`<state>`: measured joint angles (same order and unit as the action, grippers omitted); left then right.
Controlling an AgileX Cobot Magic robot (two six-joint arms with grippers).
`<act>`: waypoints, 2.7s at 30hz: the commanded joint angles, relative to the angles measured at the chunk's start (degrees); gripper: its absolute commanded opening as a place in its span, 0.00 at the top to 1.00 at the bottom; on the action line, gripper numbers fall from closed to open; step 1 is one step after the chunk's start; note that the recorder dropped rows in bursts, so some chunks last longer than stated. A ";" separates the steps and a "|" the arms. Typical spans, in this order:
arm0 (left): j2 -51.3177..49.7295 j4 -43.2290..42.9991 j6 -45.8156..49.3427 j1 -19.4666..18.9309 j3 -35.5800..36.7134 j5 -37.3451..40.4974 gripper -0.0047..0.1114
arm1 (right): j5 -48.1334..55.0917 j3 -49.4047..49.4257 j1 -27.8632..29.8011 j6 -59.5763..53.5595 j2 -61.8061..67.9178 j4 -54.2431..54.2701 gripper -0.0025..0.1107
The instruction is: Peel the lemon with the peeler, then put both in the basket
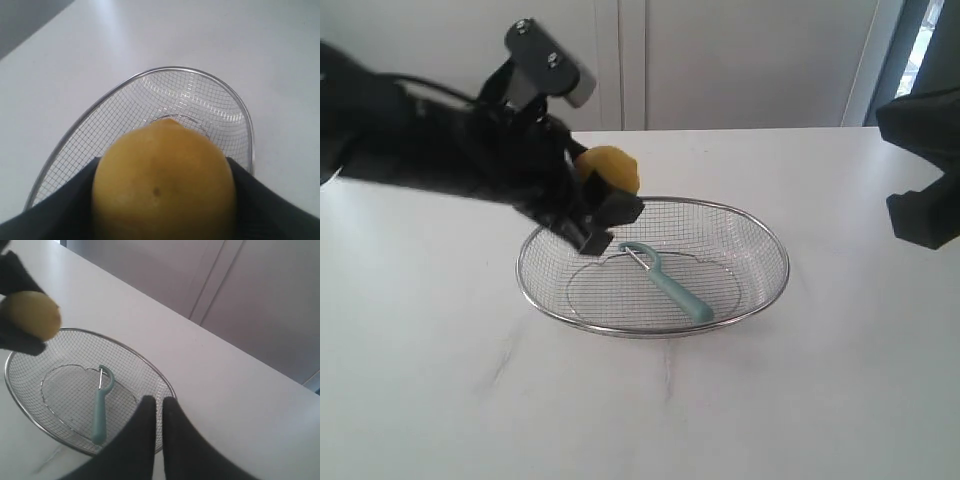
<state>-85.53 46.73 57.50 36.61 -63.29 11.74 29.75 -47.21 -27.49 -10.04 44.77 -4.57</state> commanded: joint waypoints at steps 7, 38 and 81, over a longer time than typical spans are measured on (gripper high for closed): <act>-24.45 -33.66 -35.45 -3.95 -24.74 17.79 0.96 | -1.17 0.48 0.14 3.53 -0.07 -1.24 0.93; -17.48 -32.20 -35.74 -3.95 -24.82 19.41 0.28 | -2.40 0.48 0.14 5.40 -0.07 -1.68 0.93; 58.53 -57.90 -67.81 -3.95 23.89 33.88 0.96 | -2.93 0.48 0.14 5.77 -0.68 -1.80 0.93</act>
<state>-27.03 -10.98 -9.99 32.74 -39.72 45.70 27.37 -47.14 -27.49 -4.51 44.57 -6.24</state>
